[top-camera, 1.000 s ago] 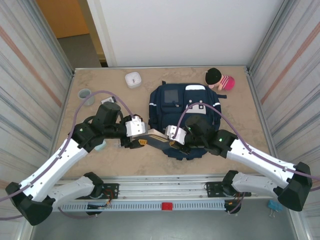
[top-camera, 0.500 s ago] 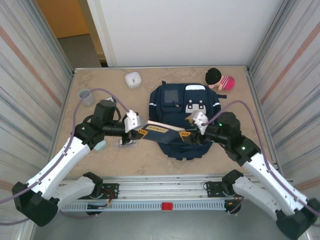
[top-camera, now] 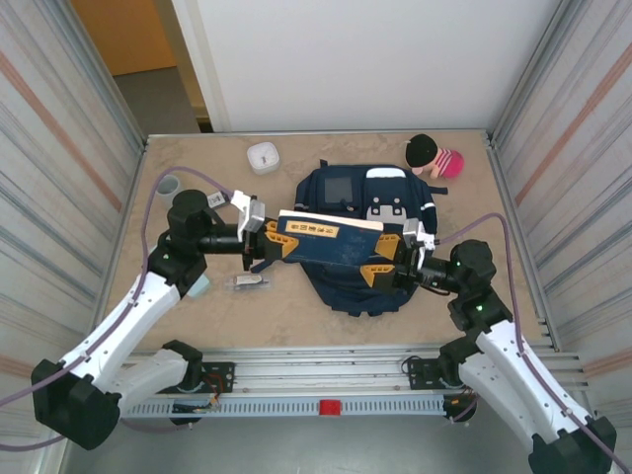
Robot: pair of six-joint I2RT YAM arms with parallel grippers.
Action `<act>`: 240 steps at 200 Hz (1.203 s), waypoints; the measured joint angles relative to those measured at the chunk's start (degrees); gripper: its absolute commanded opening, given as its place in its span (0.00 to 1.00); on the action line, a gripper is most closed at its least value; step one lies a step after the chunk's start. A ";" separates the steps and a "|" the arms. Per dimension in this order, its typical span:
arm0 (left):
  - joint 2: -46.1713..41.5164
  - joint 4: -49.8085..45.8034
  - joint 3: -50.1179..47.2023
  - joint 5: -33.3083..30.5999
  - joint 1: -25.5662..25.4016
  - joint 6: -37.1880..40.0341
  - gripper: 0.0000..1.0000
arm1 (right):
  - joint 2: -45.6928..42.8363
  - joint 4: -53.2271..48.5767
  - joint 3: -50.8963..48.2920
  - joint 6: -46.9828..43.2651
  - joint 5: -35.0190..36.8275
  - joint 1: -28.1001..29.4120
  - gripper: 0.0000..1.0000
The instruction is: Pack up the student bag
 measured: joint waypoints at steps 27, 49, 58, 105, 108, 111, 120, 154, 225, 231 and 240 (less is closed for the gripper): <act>1.49 2.67 0.00 1.05 -1.86 -2.25 0.01 | 3.21 6.91 0.00 4.07 -1.68 1.46 0.42; 2.69 3.15 0.00 1.31 -2.38 -2.93 0.11 | 3.87 10.14 0.04 5.88 -1.84 2.54 0.00; 2.93 3.17 0.02 0.83 -2.38 -2.84 0.26 | 3.69 10.56 0.04 6.25 -1.68 2.43 0.00; 2.80 -6.12 1.27 -18.75 -5.51 7.50 0.69 | -0.98 9.60 -1.75 11.17 4.17 -7.56 0.00; 2.82 -6.95 1.40 -20.72 -6.25 8.52 0.70 | -1.57 8.90 -1.97 11.96 5.31 -8.68 0.00; 2.84 -7.72 1.49 -22.36 -7.02 9.42 0.71 | -1.99 8.28 -2.05 12.24 6.25 -9.55 0.00; 3.50 -10.01 1.97 -27.74 -10.19 13.92 0.73 | -2.97 5.18 -2.08 13.73 9.90 -12.63 0.00; 14.69 -15.41 6.47 -41.38 -19.98 26.01 0.78 | -2.91 -6.51 -1.70 17.81 20.65 -20.92 0.00; 44.50 -19.19 23.85 -44.98 -23.56 34.58 0.83 | -2.60 -22.71 -0.07 18.80 32.22 -23.39 0.00; 46.10 -19.19 25.22 -44.50 -23.76 34.88 0.83 | -2.56 -23.23 0.20 18.69 32.87 -23.63 0.00; 48.09 -19.19 26.88 -43.98 -24.04 35.30 0.84 | -2.51 -23.76 0.42 18.64 33.48 -23.93 0.00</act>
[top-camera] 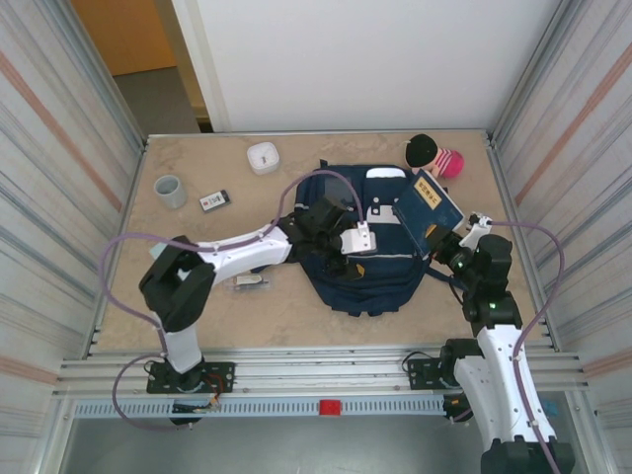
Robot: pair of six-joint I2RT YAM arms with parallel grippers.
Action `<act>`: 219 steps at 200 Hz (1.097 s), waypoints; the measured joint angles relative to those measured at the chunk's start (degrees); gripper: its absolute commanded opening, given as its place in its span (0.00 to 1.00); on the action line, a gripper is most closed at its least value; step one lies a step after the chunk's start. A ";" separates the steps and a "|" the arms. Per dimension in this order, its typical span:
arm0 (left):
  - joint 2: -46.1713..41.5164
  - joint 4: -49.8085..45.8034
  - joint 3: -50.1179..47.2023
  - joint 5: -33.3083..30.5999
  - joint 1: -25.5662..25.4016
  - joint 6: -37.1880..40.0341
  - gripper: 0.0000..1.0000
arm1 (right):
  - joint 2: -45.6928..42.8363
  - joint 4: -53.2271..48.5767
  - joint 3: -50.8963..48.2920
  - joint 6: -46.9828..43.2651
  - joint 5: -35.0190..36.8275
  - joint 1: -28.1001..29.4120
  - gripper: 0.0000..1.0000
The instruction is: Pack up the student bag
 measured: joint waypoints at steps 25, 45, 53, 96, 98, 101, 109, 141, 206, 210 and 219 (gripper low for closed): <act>4.70 -1.51 4.48 1.27 -0.61 0.55 0.85 | 0.68 -0.52 0.09 0.00 0.96 -0.59 0.00; 6.40 -2.64 6.05 2.62 -0.87 1.09 0.86 | 1.09 -1.33 0.09 0.00 0.98 -1.01 0.00; 6.58 -3.26 6.14 3.58 -0.90 1.40 0.86 | 1.07 -1.60 0.09 0.00 1.01 -1.07 0.00; 7.54 -5.40 6.54 5.81 -1.22 1.75 0.87 | 1.07 -2.58 0.17 -0.66 0.92 -2.10 0.00; 7.63 -5.44 6.54 5.84 -1.22 1.75 0.86 | 1.07 -2.60 0.17 -0.70 0.94 -2.12 0.00; 7.74 -5.44 6.54 5.75 -1.25 1.70 0.86 | 1.07 -2.62 0.17 -0.74 0.92 -2.12 0.00; 8.00 -5.40 6.54 5.18 -1.29 1.49 0.84 | 1.07 -2.64 0.17 -0.85 0.92 -2.14 0.00; 8.98 -4.66 6.58 -1.38 -1.70 0.26 0.75 | 1.07 -3.06 0.31 -0.90 0.37 -2.16 0.00; 4.33 -0.90 1.16 -7.87 -4.66 -6.45 0.17 | 2.62 -7.15 6.56 -2.60 -6.01 -2.78 0.00; 3.72 -0.76 0.76 -8.48 -4.85 -7.45 0.14 | 2.78 -7.19 6.73 -2.58 -6.47 -3.02 0.00; 1.99 -0.52 -0.22 -9.97 -5.25 -9.22 0.07 | 2.97 -7.78 7.15 -2.58 -7.39 -3.67 0.00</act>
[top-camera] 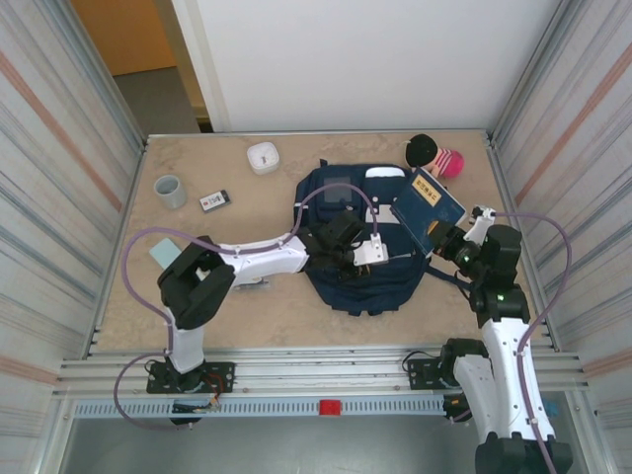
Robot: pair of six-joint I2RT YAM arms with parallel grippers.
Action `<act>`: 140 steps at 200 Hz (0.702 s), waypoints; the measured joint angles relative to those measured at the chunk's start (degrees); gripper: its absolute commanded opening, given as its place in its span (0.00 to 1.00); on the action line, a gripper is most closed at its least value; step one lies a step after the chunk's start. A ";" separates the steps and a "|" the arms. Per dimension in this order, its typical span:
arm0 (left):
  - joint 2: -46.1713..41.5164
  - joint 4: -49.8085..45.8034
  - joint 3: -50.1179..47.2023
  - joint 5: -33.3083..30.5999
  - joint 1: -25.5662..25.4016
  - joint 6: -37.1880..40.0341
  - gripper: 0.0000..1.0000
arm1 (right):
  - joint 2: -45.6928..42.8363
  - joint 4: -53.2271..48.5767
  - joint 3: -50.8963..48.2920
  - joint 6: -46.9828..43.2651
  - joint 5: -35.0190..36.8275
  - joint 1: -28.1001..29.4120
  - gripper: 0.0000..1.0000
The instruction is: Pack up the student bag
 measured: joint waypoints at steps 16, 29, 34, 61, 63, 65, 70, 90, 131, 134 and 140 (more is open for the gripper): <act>-3.02 -0.02 -1.22 -3.17 -0.48 -4.42 0.00 | -0.02 -0.81 0.28 0.09 -1.49 -2.01 0.00; -5.22 -0.11 -1.73 -5.51 -0.76 -7.54 0.00 | -0.02 -1.38 0.37 0.28 -2.93 -4.28 0.00; -6.10 -0.04 -1.95 -6.43 -0.81 -8.94 0.00 | -0.02 -1.64 0.42 0.48 -3.58 -5.16 0.00; -10.08 0.28 -2.95 -9.92 -0.83 -15.67 0.00 | -0.02 -3.54 1.31 2.14 -5.88 -9.11 0.00; -10.25 0.35 -3.02 -10.01 -0.83 -16.11 0.00 | -0.02 -3.74 1.51 2.32 -5.90 -9.33 0.00; -10.47 0.42 -3.10 -10.23 -0.79 -16.57 0.00 | -0.02 -4.00 1.64 2.45 -5.92 -9.46 0.00; -10.97 0.55 -3.28 -10.58 -0.79 -17.79 0.00 | -0.07 -4.83 2.14 2.93 -5.99 -9.86 0.00; -11.72 0.72 -3.37 -11.45 -0.70 -22.23 0.00 | -0.59 -8.37 4.50 3.76 -6.08 -10.54 0.00; -11.72 -0.35 -3.17 -11.80 0.55 -28.92 0.00 | -3.78 -19.15 10.91 4.13 -3.23 -10.67 0.00; -11.72 -0.33 -3.13 -11.80 0.79 -29.42 0.00 | -4.02 -19.96 11.34 4.11 -2.86 -10.67 0.00; -11.72 -0.35 -2.99 -11.72 1.27 -30.34 0.00 | -4.50 -21.64 12.22 4.11 -1.92 -10.67 0.00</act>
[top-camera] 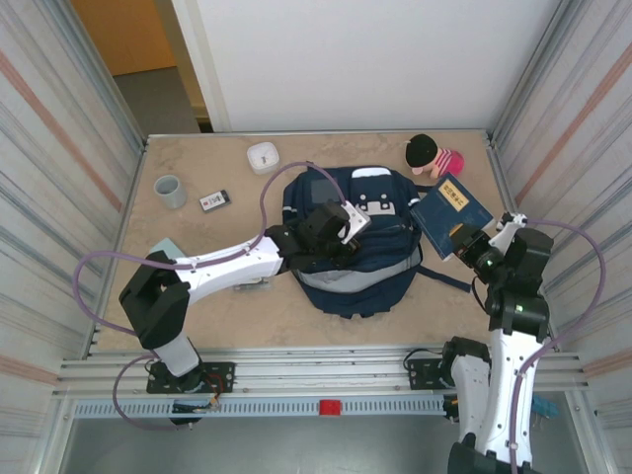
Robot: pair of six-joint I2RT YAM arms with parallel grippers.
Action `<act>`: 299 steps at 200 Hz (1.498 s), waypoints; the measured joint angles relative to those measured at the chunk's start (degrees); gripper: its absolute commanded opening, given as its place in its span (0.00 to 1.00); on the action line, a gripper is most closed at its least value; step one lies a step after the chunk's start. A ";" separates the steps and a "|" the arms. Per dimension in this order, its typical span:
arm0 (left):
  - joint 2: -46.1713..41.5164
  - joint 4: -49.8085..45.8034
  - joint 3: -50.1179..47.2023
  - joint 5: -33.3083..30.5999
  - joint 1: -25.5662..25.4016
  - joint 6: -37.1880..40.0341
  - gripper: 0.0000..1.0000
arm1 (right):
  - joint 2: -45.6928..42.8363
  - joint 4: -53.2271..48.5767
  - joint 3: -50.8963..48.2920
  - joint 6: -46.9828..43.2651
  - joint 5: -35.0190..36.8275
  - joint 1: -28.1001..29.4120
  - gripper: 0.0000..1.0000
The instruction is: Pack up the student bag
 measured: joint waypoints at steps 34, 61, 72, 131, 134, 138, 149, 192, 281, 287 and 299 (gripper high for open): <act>0.00 -0.13 1.05 0.79 2.25 -3.30 0.00 | -1.51 -10.97 4.98 -1.16 2.54 0.00 0.00; 0.00 -1.03 2.27 1.77 3.30 -4.55 0.00 | -2.67 -18.86 7.41 -3.13 2.82 -0.07 0.00; 0.00 -1.40 2.75 2.21 3.52 -4.90 0.00 | -4.33 -21.16 7.67 -3.72 2.78 -0.07 0.00; 0.00 -3.43 5.86 4.48 5.18 -5.11 0.00 | -6.51 -26.62 5.70 -2.97 -7.56 -0.09 0.00; 0.00 -3.58 6.10 4.57 5.25 -5.11 0.00 | -6.58 -26.36 5.03 -2.49 -8.20 -0.09 0.00; 0.00 -3.69 6.36 4.63 5.38 -5.11 0.00 | -6.75 -25.81 3.89 -2.03 -9.14 -0.09 0.00; 0.00 -4.26 7.21 4.92 5.55 -5.11 0.00 | -7.32 -24.00 0.52 0.11 -11.61 -0.09 0.00; 0.00 -6.27 10.25 6.03 5.70 -5.11 0.00 | -8.22 -9.68 -11.52 11.91 -18.51 2.51 0.00; 0.15 -10.23 14.80 9.75 7.19 -5.18 0.00 | 1.55 14.93 -16.48 28.39 -1.97 27.26 0.00; 0.15 -10.36 14.95 10.23 7.19 -5.20 0.00 | 2.14 17.03 -17.40 29.83 -0.02 28.37 0.00; 0.20 -10.69 15.26 10.88 7.34 -5.31 0.00 | 3.19 20.11 -18.97 32.37 4.04 30.58 0.00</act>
